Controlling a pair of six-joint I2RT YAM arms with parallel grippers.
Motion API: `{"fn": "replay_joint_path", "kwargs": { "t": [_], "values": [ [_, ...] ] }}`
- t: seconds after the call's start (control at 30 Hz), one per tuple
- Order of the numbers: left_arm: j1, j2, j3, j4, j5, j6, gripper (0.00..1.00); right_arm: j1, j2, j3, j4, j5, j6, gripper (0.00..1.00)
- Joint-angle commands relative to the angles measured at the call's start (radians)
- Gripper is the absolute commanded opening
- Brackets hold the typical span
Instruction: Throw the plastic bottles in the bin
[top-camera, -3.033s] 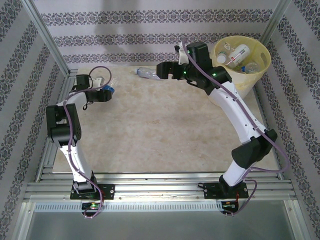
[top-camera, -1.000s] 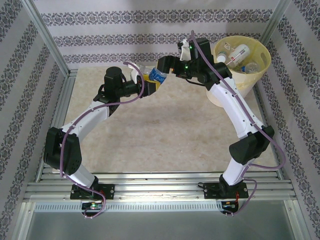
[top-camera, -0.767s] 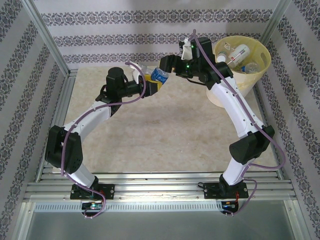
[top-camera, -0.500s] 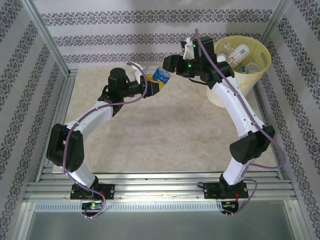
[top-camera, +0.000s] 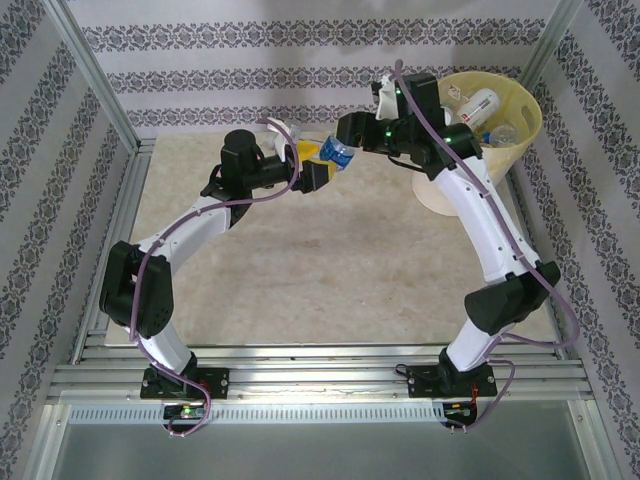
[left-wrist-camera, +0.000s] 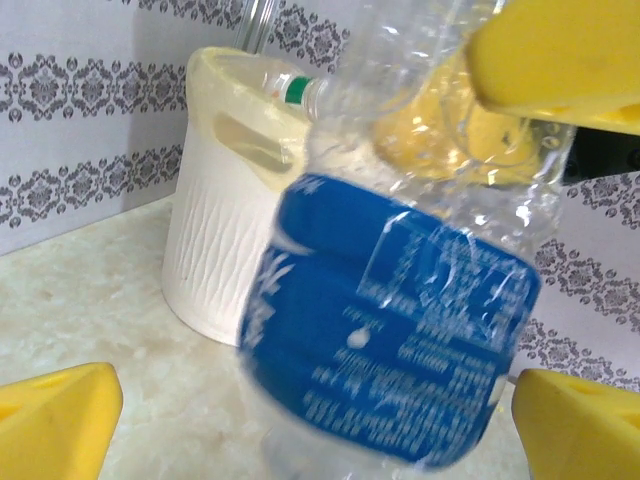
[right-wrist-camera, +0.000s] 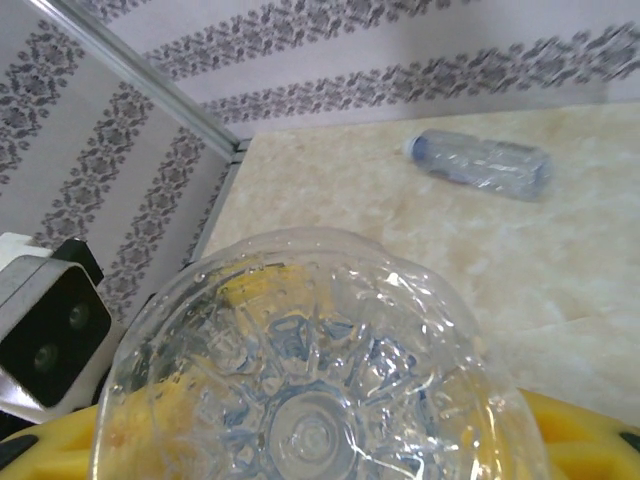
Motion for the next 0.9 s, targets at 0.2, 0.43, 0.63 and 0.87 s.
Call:
{"fn": "replay_joint_path", "kwargs": {
  "t": [0.2,0.43,0.63,0.87],
  "values": [
    [0.017,0.038,0.126,0.058,-0.004,-0.042,1.0,-0.127,-0.246,-0.038,-0.006,0.28,-0.127,0.37],
    [0.027,0.055,0.159,0.038,-0.017,-0.039,1.0,-0.22,-0.387,-0.08,0.067,0.47,-0.226,0.35],
    [0.041,0.065,0.166,0.04,-0.032,-0.046,1.0,-0.272,-0.435,-0.045,0.172,0.557,-0.341,0.35],
    [0.057,0.071,0.165,0.038,-0.053,-0.051,1.0,-0.285,-0.428,-0.009,0.295,0.588,-0.447,0.35]
  ]
}}
